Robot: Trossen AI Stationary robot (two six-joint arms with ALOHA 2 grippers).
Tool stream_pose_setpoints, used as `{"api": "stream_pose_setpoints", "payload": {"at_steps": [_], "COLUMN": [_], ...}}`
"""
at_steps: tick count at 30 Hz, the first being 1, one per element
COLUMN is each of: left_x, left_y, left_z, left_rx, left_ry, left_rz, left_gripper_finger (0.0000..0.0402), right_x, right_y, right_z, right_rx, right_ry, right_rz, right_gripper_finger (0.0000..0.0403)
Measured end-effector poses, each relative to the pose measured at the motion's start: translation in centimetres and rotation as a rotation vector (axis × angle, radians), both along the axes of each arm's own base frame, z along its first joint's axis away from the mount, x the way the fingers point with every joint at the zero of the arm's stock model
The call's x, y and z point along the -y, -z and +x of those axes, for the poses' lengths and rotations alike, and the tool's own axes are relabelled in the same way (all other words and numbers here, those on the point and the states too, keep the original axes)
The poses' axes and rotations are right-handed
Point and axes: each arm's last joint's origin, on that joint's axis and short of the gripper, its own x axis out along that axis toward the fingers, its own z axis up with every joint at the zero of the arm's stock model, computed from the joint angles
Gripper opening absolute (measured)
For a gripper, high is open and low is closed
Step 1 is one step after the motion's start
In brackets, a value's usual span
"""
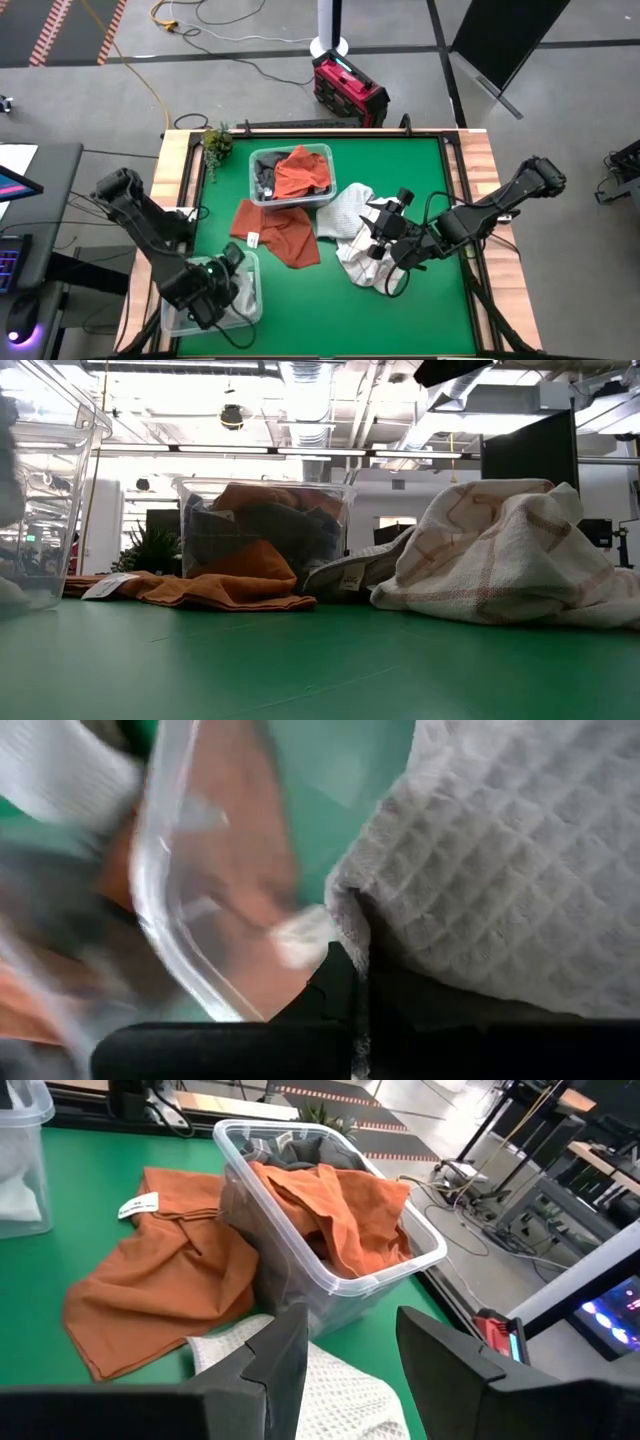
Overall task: Sort towels by color in basket
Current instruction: Put the top light gray towel into the bottom transparent bin
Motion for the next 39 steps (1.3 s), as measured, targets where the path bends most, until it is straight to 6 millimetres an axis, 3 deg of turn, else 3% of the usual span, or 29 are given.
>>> {"api": "stream_pose_setpoints", "payload": {"at_steps": [5,9,19,27,32,39], "left_x": [1.4,1.8,1.7,-0.2,-0.9,-1.7], "left_y": [1.7,2.4,1.3,4.9,7.1,8.5], "left_z": [-0.1,-0.4,-0.7,-2.1,-2.6,-3.4], "left_rx": [-0.038,-0.083,0.015,0.051,0.037,-0.055], "left_ry": [0.183,0.205,0.167,0.192,0.233,0.233], "left_rz": [0.194,0.238,-0.006,-0.122,-0.095,-0.103], "left_gripper_finger": [0.0004,0.0004,0.0004,0.0004,0.001,0.0035], "right_x": [-0.5,-1.0,-2.0,-2.2,-2.2,-2.2], "right_y": [0.0,0.0,-0.1,-0.2,-0.2,-0.2], "right_z": [-0.2,-0.3,-0.7,-0.8,-0.8,-0.8], "right_rx": [0.009,0.019,0.052,0.055,0.054,0.058], "right_ry": [-0.021,-0.043,-0.067,-0.074,-0.074,-0.071], "right_rz": [0.02,0.038,0.075,0.077,0.076,0.082], "right_gripper_finger": [0.0187,0.0187,0.0187,0.0187,0.0187,0.0187]}}
